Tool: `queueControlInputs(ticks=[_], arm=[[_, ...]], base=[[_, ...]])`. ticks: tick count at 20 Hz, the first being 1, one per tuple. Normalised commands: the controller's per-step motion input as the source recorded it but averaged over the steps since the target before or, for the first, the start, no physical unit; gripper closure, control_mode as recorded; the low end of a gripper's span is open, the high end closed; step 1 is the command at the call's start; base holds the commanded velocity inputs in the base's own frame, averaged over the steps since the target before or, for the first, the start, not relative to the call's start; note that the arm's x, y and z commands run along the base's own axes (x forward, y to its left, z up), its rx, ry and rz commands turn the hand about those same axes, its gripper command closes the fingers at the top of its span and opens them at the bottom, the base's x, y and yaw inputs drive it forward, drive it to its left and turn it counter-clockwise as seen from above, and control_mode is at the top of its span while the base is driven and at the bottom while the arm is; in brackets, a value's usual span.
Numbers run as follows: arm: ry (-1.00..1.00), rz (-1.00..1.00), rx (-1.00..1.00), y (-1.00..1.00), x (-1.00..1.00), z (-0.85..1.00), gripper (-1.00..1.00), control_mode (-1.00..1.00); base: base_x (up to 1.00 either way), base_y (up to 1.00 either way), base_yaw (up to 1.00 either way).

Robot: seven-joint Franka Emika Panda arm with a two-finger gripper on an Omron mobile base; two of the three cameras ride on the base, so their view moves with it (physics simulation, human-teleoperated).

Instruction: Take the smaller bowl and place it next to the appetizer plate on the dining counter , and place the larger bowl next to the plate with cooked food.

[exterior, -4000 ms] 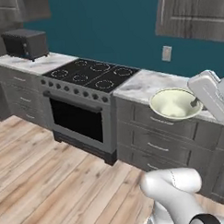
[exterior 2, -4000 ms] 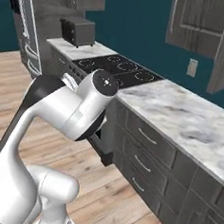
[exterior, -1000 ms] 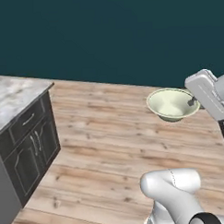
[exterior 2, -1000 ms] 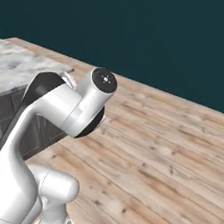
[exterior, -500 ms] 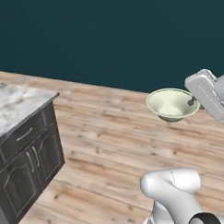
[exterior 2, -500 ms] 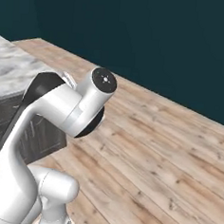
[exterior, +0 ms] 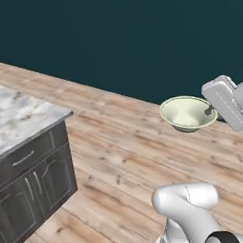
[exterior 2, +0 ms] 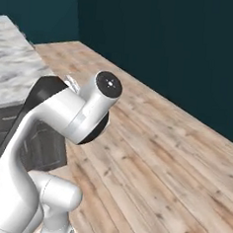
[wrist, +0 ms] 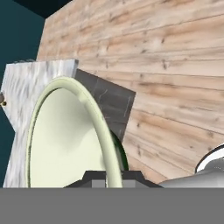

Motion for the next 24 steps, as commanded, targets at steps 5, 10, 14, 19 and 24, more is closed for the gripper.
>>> queueControlInputs(ticks=[5, 10, 14, 19, 24], arm=[[0.00, 0.00, 0.00, 0.00, 0.00, 0.00, 1.00, 1.00], [0.00, 0.00, 0.00, 0.00, 0.00, 0.00, 1.00, 1.00], [0.00, 0.00, 0.00, 0.00, 0.00, 0.00, 1.00, 1.00], [0.00, 0.00, 0.00, 0.00, 0.00, 0.00, 1.00, 1.00], [0.00, 0.00, 0.00, 0.00, 0.00, 0.00, 1.00, 1.00]], base=[[1.00, -0.38, 0.43], [1.00, -0.48, 0.43], [1.00, -0.62, 0.40], [1.00, -0.70, 0.38], [1.00, -0.73, 0.37]])
